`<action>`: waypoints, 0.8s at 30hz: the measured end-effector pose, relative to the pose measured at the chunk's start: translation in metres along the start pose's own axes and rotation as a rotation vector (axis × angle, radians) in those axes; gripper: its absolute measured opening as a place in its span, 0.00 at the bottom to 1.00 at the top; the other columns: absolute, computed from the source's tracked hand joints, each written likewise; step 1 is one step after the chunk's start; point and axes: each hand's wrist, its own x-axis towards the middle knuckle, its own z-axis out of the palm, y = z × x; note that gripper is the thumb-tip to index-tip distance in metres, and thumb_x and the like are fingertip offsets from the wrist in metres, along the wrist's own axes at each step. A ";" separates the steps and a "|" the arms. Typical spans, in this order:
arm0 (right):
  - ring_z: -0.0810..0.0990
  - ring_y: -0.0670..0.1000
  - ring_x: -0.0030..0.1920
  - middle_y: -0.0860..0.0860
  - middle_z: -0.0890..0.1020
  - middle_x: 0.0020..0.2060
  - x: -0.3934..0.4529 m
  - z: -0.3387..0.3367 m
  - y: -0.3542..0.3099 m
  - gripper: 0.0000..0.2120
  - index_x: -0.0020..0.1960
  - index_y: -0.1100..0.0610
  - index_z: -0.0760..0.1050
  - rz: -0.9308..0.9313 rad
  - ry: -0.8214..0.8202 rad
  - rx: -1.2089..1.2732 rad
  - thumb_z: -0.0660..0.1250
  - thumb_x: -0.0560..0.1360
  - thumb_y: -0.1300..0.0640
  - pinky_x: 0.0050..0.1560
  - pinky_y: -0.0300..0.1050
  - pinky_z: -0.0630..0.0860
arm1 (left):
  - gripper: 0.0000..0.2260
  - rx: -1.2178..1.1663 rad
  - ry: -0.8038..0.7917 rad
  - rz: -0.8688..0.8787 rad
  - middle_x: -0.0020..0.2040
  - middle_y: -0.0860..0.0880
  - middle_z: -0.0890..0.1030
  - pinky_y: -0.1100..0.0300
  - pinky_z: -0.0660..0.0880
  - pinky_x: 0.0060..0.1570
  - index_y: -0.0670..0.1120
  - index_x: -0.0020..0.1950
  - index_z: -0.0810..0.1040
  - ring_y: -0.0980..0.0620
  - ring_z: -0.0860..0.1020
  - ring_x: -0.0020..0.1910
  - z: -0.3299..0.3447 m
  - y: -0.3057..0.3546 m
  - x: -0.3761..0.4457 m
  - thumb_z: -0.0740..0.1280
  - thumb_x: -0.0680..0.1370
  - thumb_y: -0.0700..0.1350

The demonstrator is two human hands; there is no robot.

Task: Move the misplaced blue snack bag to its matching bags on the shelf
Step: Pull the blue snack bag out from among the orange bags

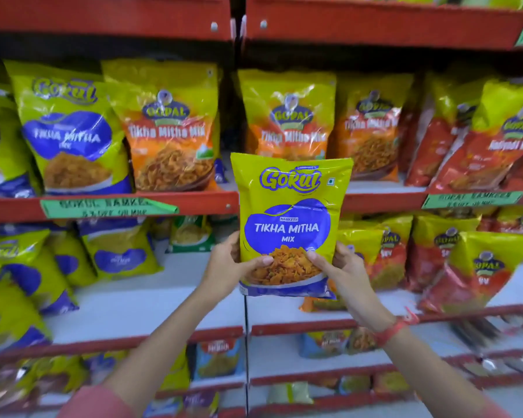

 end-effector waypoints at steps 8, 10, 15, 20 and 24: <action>0.84 0.43 0.42 0.52 0.87 0.45 -0.027 0.039 0.075 0.09 0.54 0.62 0.82 0.242 -0.158 -0.110 0.71 0.74 0.63 0.46 0.41 0.80 | 0.15 0.037 0.061 -0.307 0.42 0.50 0.85 0.68 0.79 0.39 0.42 0.52 0.81 0.58 0.81 0.37 -0.040 -0.095 -0.040 0.77 0.66 0.37; 0.83 0.40 0.36 0.49 0.87 0.38 -0.021 0.049 0.086 0.07 0.52 0.65 0.82 0.325 -0.158 -0.097 0.70 0.75 0.64 0.39 0.35 0.78 | 0.14 -0.015 0.096 -0.433 0.47 0.43 0.85 0.66 0.79 0.38 0.38 0.53 0.82 0.58 0.81 0.35 -0.046 -0.111 -0.038 0.76 0.68 0.37; 0.84 0.46 0.29 0.50 0.86 0.31 0.020 0.076 0.122 0.07 0.48 0.62 0.80 0.676 -0.143 -0.003 0.67 0.78 0.59 0.33 0.41 0.82 | 0.09 -0.169 0.095 -0.777 0.33 0.45 0.85 0.61 0.78 0.24 0.38 0.46 0.79 0.54 0.82 0.24 -0.056 -0.128 -0.008 0.72 0.73 0.43; 0.81 0.52 0.41 0.54 0.83 0.41 0.048 0.082 0.131 0.22 0.45 0.56 0.78 0.892 -0.167 -0.014 0.56 0.80 0.40 0.39 0.45 0.80 | 0.37 -0.231 0.074 -0.981 0.44 0.41 0.80 0.52 0.76 0.40 0.38 0.45 0.77 0.44 0.78 0.40 -0.079 -0.156 0.031 0.45 0.75 0.69; 0.80 0.56 0.46 0.58 0.81 0.48 0.057 0.086 0.134 0.31 0.46 0.55 0.78 1.035 -0.261 0.030 0.51 0.76 0.31 0.46 0.50 0.79 | 0.45 -0.247 0.093 -1.086 0.43 0.40 0.78 0.54 0.73 0.41 0.36 0.50 0.74 0.45 0.77 0.40 -0.087 -0.174 0.043 0.38 0.71 0.74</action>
